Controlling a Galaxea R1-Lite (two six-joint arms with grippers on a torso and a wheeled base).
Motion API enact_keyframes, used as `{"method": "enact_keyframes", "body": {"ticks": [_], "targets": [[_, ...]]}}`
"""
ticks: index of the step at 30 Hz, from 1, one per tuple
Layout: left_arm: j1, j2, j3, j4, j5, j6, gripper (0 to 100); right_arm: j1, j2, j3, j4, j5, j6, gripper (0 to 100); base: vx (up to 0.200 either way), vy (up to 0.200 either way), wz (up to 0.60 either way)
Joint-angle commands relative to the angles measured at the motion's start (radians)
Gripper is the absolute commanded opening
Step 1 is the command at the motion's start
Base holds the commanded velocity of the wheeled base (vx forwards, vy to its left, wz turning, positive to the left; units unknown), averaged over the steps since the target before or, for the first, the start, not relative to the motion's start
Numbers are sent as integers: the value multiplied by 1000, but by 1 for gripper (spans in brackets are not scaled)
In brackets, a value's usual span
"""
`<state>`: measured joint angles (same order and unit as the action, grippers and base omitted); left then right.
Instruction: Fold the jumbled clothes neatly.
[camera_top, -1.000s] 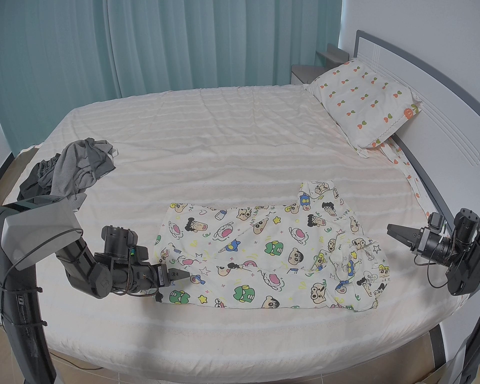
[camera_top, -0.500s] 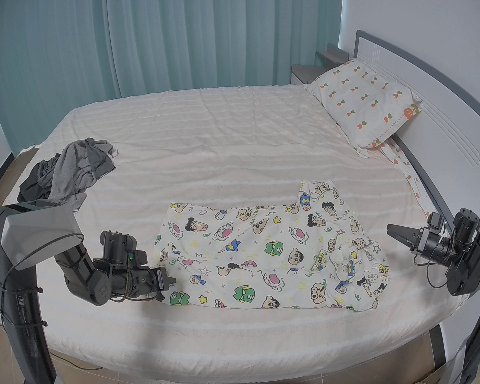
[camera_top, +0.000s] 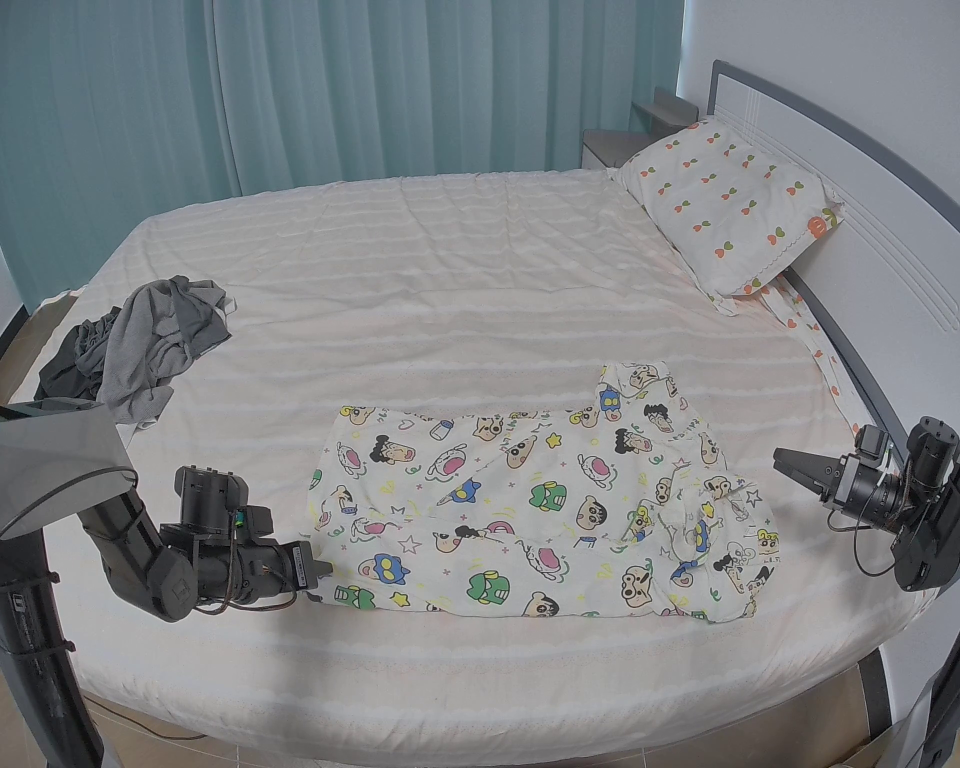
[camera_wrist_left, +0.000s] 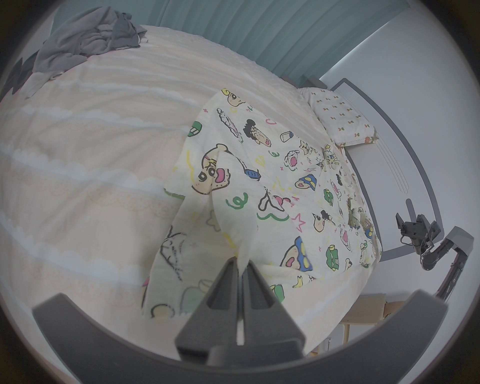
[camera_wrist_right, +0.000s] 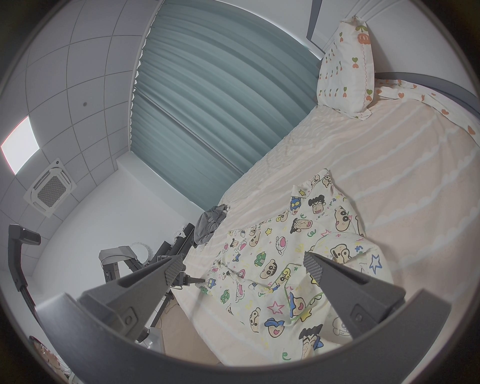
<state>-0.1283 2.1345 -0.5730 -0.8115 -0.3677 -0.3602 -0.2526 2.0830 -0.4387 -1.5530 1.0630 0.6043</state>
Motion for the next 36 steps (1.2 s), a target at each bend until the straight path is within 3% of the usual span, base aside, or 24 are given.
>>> {"method": "enact_keyframes", "body": {"ticks": [1,10,19,25,36], "targets": [[15,-56,39,0,0,0,0,-1,-1,0,-9,2,2,100,0,0,0],[33,-105,130,-5,0,4,0,-1,-3,0,-9,3,2,100,0,0,0],[33,-116,236,-120,1,3,0,-1,-4,2,-9,5,2,100,0,0,0],[29,-114,295,-127,0,3,0,-1,-4,2,-9,5,2,100,0,0,0],[30,-102,318,-127,38,-2,0,-1,-3,3,-9,5,2,100,0,0,0]]}}
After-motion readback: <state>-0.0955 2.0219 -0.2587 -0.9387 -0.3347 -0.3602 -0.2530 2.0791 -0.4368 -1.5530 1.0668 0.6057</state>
